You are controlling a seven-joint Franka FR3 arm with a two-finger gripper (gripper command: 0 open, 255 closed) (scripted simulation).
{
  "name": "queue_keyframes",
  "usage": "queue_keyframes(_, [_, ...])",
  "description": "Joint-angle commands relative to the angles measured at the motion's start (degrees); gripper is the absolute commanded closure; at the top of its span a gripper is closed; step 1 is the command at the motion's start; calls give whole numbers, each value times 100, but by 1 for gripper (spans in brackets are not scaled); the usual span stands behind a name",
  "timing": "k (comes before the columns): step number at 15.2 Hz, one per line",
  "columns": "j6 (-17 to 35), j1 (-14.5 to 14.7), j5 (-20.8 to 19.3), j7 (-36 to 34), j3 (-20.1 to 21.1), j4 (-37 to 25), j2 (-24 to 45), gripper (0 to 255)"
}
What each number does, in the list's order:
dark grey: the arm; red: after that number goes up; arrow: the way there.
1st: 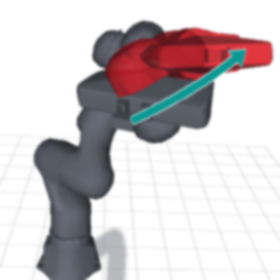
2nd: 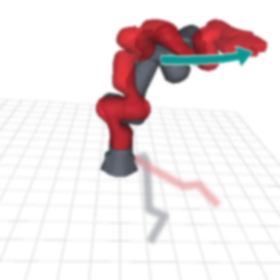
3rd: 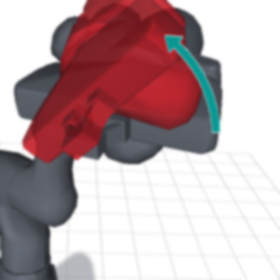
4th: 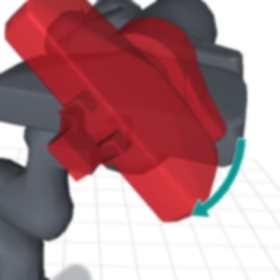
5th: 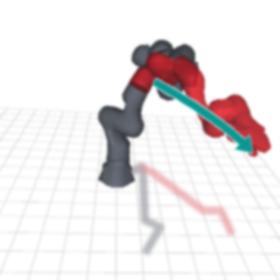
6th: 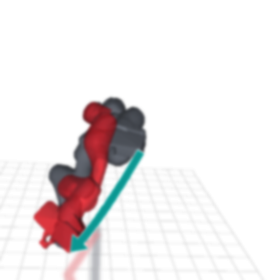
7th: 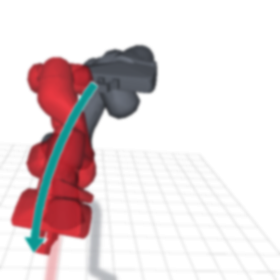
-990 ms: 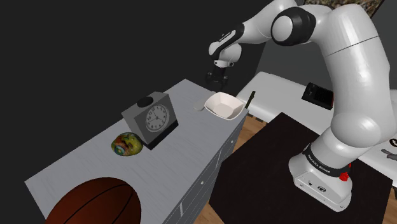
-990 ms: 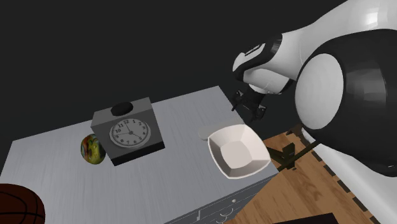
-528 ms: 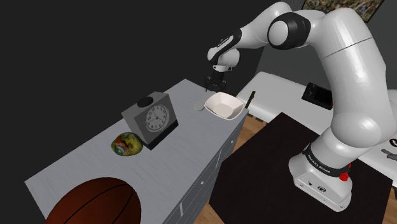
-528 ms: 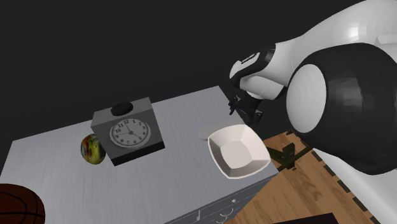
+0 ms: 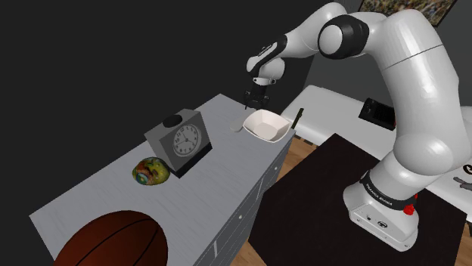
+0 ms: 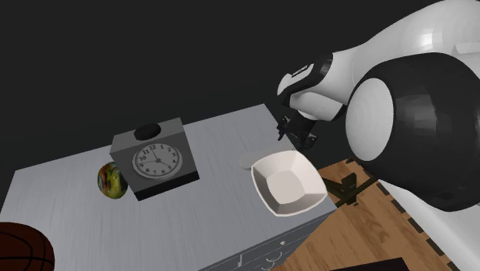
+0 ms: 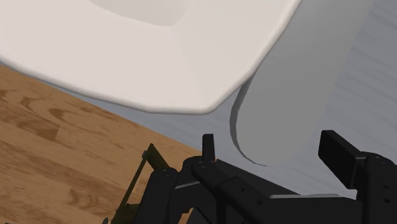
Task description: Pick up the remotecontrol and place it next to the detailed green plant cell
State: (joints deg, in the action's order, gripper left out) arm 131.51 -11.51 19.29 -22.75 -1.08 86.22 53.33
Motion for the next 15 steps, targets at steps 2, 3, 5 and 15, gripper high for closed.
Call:
queue_keyframes(2, [0, 0, 0, 0, 1, 0, 0, 255])
queue_keyframes(3, [-1, 0, 0, 0, 1, 0, 0, 255])
queue_keyframes(5, [-1, 0, 0, 0, 0, -1, 0, 255])
queue_keyframes(15, [-281, 24, -47, -85, -45, 215, -501, 255])
